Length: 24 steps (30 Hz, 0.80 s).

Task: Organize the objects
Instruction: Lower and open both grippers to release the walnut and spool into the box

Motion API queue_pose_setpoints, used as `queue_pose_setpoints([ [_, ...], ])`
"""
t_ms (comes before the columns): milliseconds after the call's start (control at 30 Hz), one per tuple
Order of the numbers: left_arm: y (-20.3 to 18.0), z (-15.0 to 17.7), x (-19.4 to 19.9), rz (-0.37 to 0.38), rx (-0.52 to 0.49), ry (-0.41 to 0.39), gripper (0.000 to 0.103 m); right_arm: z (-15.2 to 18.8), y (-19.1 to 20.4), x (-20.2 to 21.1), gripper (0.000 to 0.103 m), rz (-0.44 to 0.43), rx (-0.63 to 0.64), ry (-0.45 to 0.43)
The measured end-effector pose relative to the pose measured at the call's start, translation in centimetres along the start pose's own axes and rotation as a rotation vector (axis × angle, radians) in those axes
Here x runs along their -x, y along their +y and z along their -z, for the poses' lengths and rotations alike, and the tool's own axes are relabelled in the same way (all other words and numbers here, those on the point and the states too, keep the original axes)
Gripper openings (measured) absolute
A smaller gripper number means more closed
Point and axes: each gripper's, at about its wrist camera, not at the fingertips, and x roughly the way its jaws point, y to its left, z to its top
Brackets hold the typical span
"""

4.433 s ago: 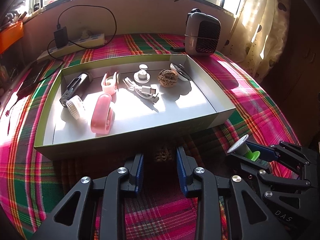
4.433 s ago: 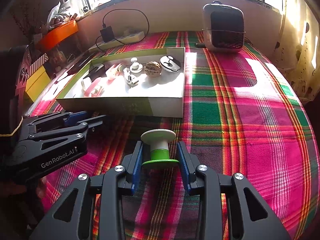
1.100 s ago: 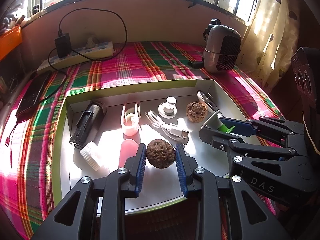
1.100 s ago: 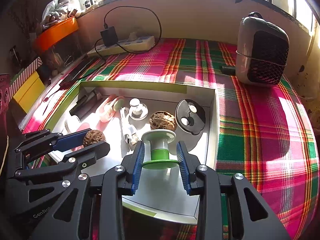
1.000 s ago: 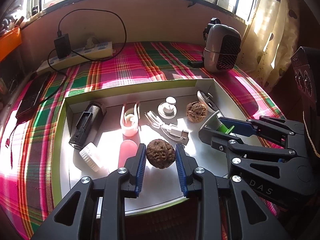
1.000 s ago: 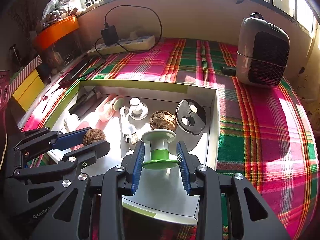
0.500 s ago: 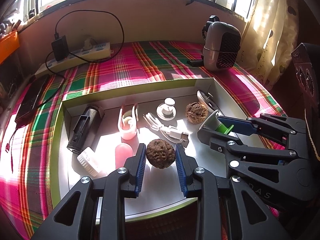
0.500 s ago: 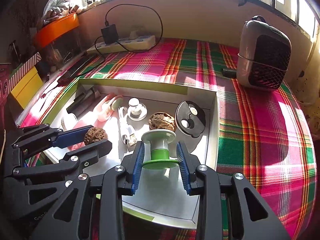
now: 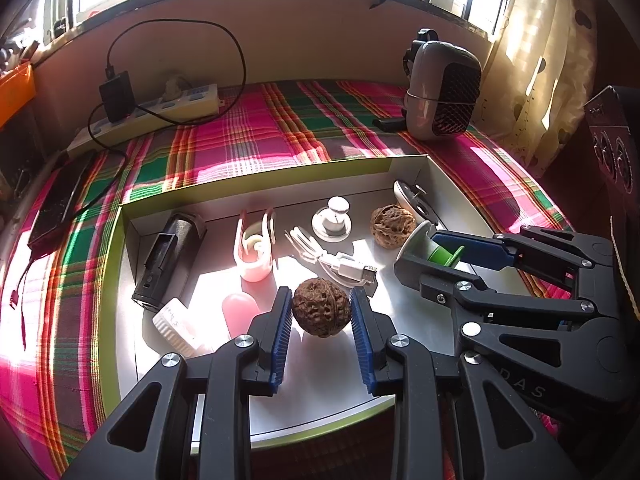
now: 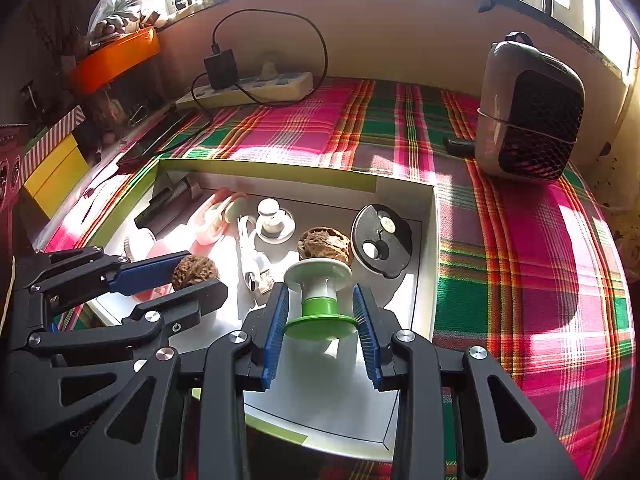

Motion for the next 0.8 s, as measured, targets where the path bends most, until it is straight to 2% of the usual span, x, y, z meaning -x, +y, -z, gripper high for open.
queue_pose_setpoints([
  [800, -0.03, 0.5, 0.53, -0.008, 0.021, -0.003, 0.032, 0.05, -0.43, 0.89, 0.04, 0.008, -0.032, -0.018],
])
